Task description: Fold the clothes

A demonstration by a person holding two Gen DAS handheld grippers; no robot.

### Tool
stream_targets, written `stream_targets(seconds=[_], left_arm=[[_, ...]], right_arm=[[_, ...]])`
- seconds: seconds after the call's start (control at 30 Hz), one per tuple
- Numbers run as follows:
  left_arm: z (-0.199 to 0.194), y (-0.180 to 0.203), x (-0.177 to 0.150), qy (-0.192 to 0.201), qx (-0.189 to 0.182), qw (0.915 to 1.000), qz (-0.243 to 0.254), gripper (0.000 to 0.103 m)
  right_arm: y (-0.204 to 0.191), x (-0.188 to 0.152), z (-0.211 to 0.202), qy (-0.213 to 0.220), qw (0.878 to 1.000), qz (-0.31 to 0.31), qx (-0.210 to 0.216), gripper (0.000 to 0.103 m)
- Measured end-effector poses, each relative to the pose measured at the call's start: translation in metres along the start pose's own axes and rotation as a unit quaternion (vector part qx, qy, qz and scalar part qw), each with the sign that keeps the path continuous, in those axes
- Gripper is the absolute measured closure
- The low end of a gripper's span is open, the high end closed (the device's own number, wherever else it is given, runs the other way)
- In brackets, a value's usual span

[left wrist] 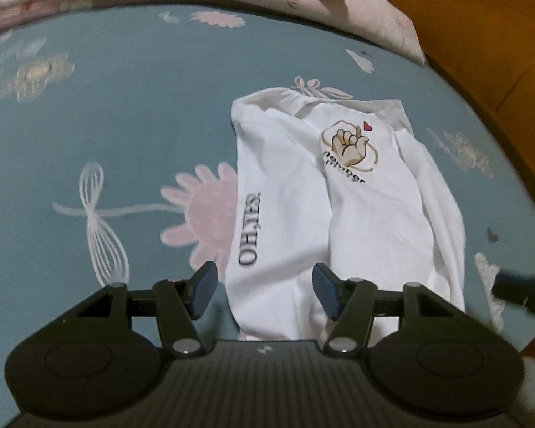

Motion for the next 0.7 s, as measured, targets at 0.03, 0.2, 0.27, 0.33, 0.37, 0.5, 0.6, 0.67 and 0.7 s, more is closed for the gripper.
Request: stream_targets(seconds=[0.03,0.2,0.27,0.33,0.37,0.5,0.6,0.67,0.7], left_arm=[[0.003,-0.005,-0.003,0.005,-0.006,0.9998,-0.017,0.038],[0.022,-0.018,-0.011,0.022,-0.044,0.9963,-0.071,0.033],[0.032,-0.020,-0.013,0.027,-0.058,0.9948,-0.079,0.033],[0.042,-0.024,-0.014,0.032,-0.063,0.9937,-0.087,0.033],[0.047,-0.026,-0.015,0.034,-0.068,0.9930,-0.090,0.031],[0.053,-0.029,-0.015,0.057,-0.097,0.9887,-0.099,0.027],[0.054,-0.026,-0.015,0.062,-0.129,0.9852,-0.095,0.034],[0.054,-0.021,-0.016,0.062,-0.138,0.9856,-0.077,0.049],[0.055,-0.021,-0.016,0.064,-0.132,0.9866,-0.071,0.060]], right_arm=[[-0.001,-0.007,-0.001,-0.001,1.000,0.008,0.004,0.054],[0.006,-0.029,-0.003,-0.011,0.999,0.046,-0.007,0.054],[0.008,-0.034,-0.005,-0.014,0.999,0.047,-0.018,0.054],[0.012,-0.037,-0.007,-0.012,0.998,0.053,-0.026,0.053],[0.014,-0.038,-0.008,-0.012,0.998,0.057,-0.027,0.052],[0.018,-0.041,-0.003,-0.021,0.998,0.056,-0.038,0.047],[0.020,-0.041,0.002,-0.028,0.997,0.057,-0.035,0.047],[0.019,-0.040,0.006,-0.030,0.997,0.058,-0.030,0.047],[0.019,-0.039,0.009,-0.032,0.997,0.057,-0.029,0.047]])
Point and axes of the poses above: each gripper's, at about its wrist camera, not at the fingertips, and z roughly the way its jaws point, y to its right, x to its top, the point moved 3 cm from there along z, roughly the way its jaws point, and after that the axes turned 3 degrees about x, right-handed, at the moved point
